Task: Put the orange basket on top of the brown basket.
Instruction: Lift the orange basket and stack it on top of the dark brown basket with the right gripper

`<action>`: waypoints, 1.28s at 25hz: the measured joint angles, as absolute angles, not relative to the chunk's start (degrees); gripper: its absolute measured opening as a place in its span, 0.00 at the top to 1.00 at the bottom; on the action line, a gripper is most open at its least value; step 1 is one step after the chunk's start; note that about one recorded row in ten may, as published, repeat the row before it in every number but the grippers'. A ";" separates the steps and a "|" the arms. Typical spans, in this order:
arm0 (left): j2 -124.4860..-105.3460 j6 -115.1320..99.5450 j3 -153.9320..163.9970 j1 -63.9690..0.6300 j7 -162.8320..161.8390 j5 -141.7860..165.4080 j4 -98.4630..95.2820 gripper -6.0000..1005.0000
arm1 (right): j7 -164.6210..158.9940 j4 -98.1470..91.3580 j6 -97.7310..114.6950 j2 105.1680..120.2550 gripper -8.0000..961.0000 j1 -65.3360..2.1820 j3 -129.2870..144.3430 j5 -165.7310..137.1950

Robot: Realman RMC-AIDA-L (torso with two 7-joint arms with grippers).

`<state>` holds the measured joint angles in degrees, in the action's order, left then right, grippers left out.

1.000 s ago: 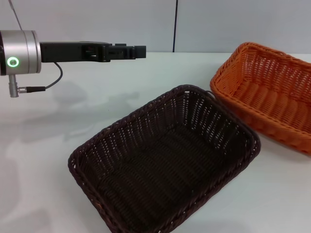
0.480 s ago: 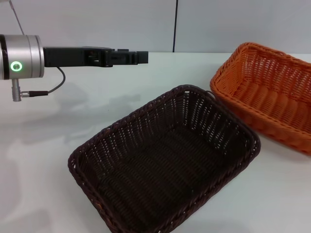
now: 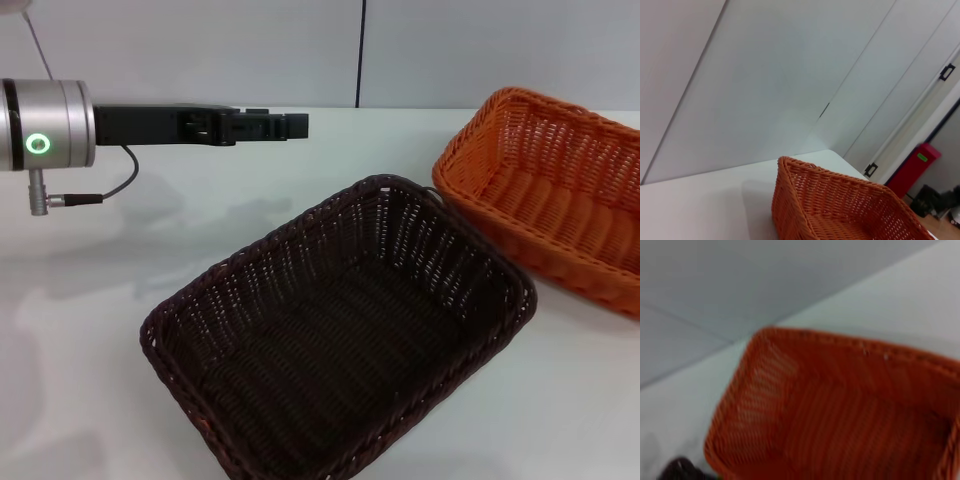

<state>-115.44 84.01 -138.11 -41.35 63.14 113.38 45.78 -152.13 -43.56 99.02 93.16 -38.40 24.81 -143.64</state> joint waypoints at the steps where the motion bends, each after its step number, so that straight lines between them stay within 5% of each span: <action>1: -115.38 83.84 -138.07 -41.63 63.21 113.39 45.21 0.14 | -152.15 -42.78 100.10 93.11 0.28 -39.56 24.98 -146.85; 22: -114.98 83.74 -137.98 -41.92 63.89 113.40 43.36 0.14 | -152.53 -32.57 88.90 94.04 0.26 -40.56 28.23 -150.43; 32: -114.95 82.48 -137.99 -41.88 63.89 113.46 42.50 0.14 | -151.28 -33.39 82.99 97.26 0.33 -39.28 28.75 -150.47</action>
